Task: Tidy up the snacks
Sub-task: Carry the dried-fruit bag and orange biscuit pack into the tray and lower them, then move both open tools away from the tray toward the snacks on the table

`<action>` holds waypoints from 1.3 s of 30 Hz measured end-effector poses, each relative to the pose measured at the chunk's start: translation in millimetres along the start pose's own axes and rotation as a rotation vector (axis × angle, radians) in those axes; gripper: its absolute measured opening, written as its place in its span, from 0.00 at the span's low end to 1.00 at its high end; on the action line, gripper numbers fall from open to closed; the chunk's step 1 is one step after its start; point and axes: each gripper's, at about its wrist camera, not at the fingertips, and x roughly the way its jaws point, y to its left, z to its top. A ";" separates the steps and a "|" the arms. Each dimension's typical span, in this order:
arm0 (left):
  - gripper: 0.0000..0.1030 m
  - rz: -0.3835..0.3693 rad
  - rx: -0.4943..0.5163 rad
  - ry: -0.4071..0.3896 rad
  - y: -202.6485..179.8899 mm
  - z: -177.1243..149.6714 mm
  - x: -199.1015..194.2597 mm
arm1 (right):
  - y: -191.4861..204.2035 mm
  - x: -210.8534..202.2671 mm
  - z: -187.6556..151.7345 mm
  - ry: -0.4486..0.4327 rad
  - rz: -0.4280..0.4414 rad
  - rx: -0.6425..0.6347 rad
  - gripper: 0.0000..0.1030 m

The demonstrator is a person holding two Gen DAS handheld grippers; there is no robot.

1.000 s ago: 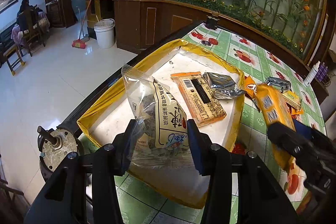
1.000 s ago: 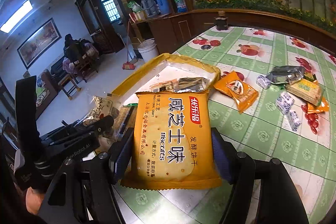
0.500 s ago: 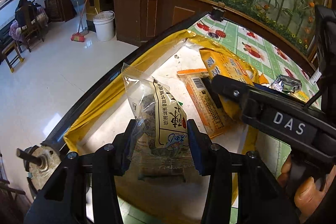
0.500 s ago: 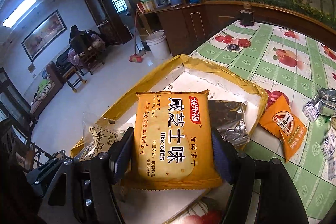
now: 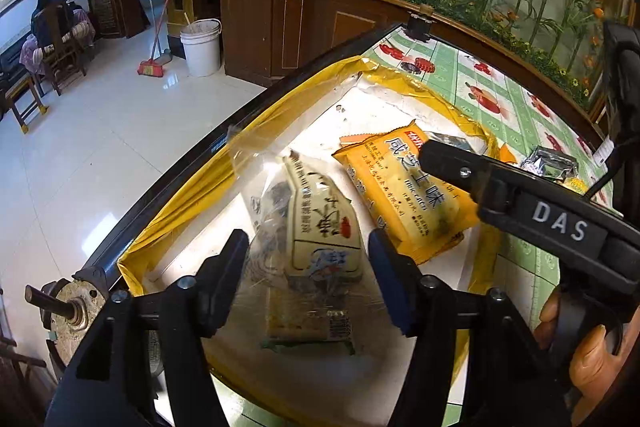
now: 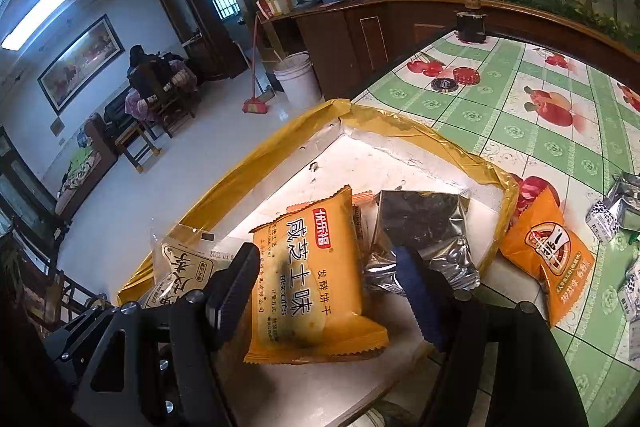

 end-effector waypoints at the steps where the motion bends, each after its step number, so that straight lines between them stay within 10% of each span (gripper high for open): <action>1: 0.73 -0.002 -0.001 -0.010 -1.2 0.2 -4.3 | -2.7 -5.4 -0.7 -0.009 0.000 0.008 0.70; 20: 0.78 -0.090 0.099 -0.064 -62.1 -7.5 -42.7 | -107.8 -122.2 -73.2 -0.113 -0.139 0.228 0.74; 39: 0.77 -0.219 0.143 0.130 -168.0 -20.3 17.1 | -191.8 -149.8 -108.0 -0.117 -0.259 0.338 0.74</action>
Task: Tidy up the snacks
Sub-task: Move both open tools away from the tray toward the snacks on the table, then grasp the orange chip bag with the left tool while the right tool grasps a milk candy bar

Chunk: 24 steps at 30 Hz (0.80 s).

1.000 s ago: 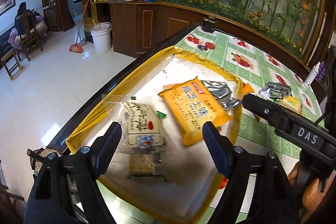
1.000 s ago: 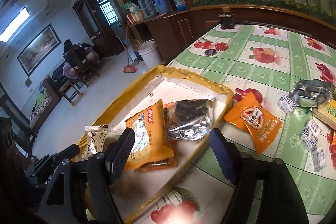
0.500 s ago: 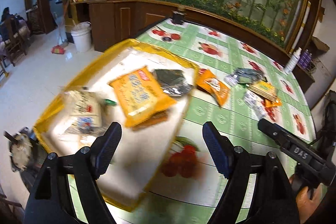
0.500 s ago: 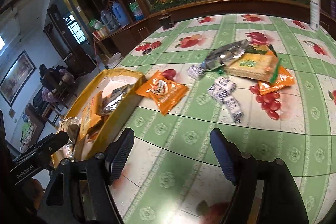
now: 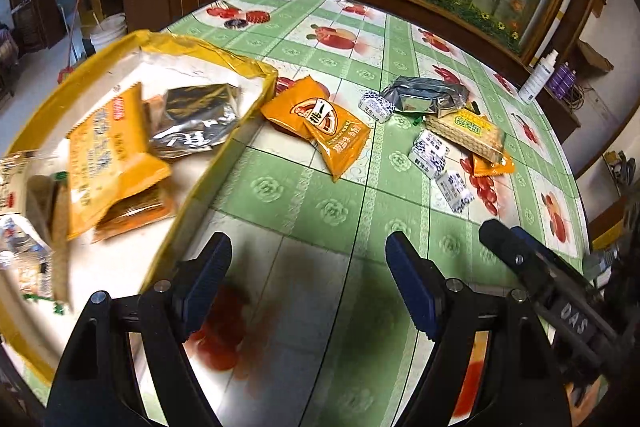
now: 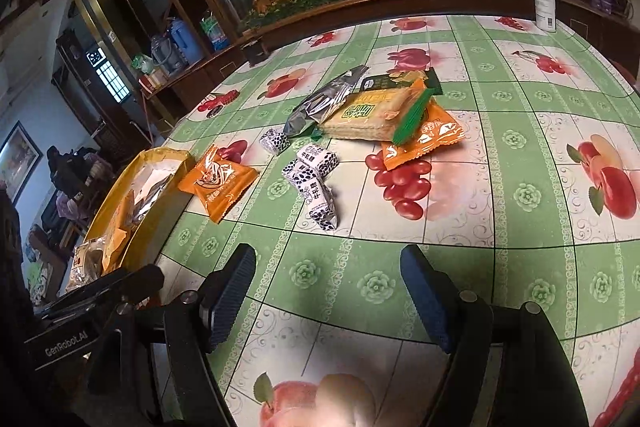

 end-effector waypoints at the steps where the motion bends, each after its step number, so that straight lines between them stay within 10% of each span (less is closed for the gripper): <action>1: 0.77 -0.007 -0.013 0.012 -0.7 3.4 5.9 | 0.9 2.9 1.9 0.004 0.003 -0.013 0.73; 12: 0.77 -0.018 -0.114 0.035 -11.7 36.1 50.3 | 17.4 42.3 25.5 0.048 0.007 -0.099 0.44; 24: 0.77 0.041 -0.313 -0.025 -11.3 68.7 73.1 | 14.1 54.5 30.6 0.057 -0.006 -0.105 0.42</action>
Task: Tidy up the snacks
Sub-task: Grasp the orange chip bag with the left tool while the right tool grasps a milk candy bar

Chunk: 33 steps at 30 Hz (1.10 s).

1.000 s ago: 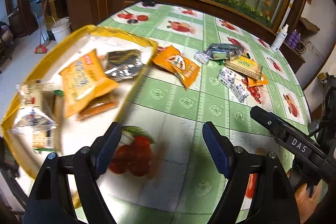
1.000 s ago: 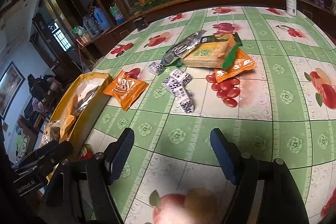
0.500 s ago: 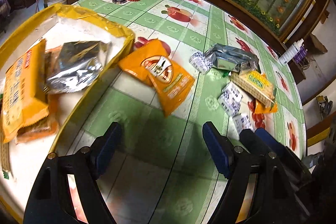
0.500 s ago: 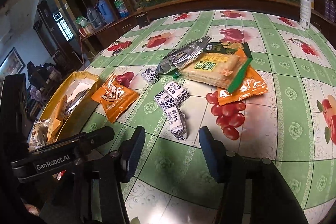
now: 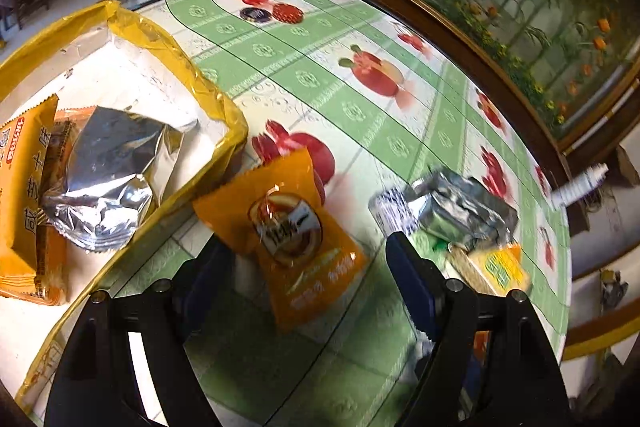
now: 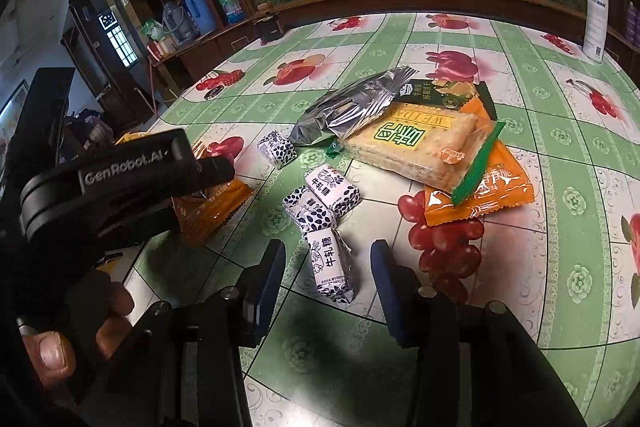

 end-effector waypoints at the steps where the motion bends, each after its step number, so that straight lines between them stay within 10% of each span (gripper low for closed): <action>1: 0.77 0.021 0.018 -0.011 -4.2 0.2 2.4 | 0.2 0.7 0.4 -0.001 -0.005 -0.004 0.39; 5: 0.73 0.120 0.169 -0.037 -22.1 -5.7 10.7 | 2.4 2.3 1.2 -0.006 -0.033 -0.032 0.31; 11: 0.11 0.091 0.250 -0.057 -10.9 -8.8 2.8 | 3.6 1.5 -1.4 -0.003 -0.067 -0.055 0.14; 23: 0.08 -0.096 0.294 -0.011 31.6 -51.0 -55.5 | 3.5 -40.0 -26.5 -0.024 -0.005 -0.009 0.14; 33: 0.08 -0.090 0.371 -0.122 52.0 -70.3 -139.3 | 25.0 -79.7 -52.2 -0.045 0.077 0.009 0.14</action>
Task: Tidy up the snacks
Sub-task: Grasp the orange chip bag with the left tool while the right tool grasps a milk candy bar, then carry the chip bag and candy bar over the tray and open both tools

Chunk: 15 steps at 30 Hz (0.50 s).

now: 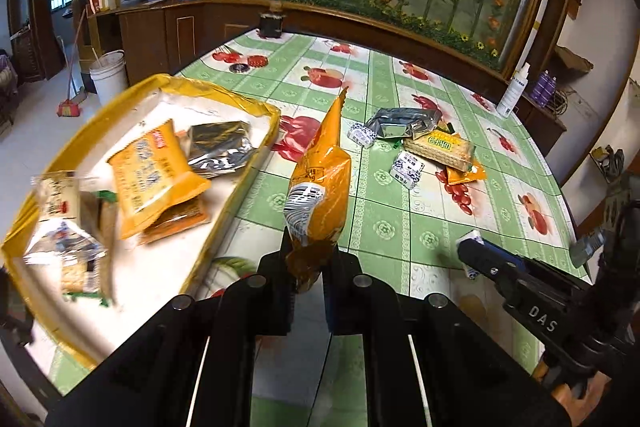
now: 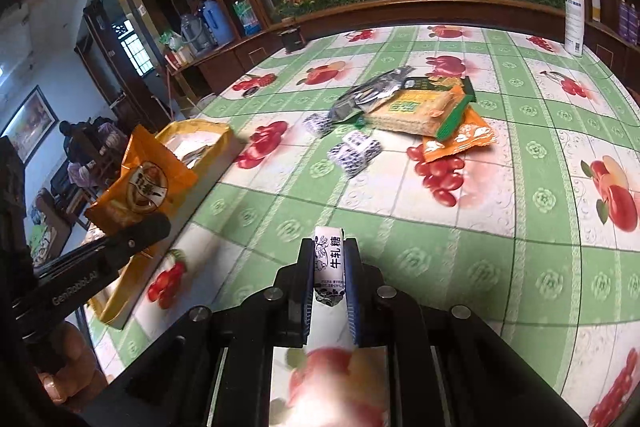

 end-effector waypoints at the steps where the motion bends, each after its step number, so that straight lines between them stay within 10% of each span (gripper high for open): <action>1: 0.08 0.000 -0.004 -0.004 2.1 -0.5 -6.6 | 5.0 -2.4 -1.5 0.000 0.014 -0.002 0.14; 15: 0.08 0.104 -0.013 -0.098 30.7 -5.7 -57.3 | 78.1 -23.7 -3.0 -0.021 0.155 -0.083 0.13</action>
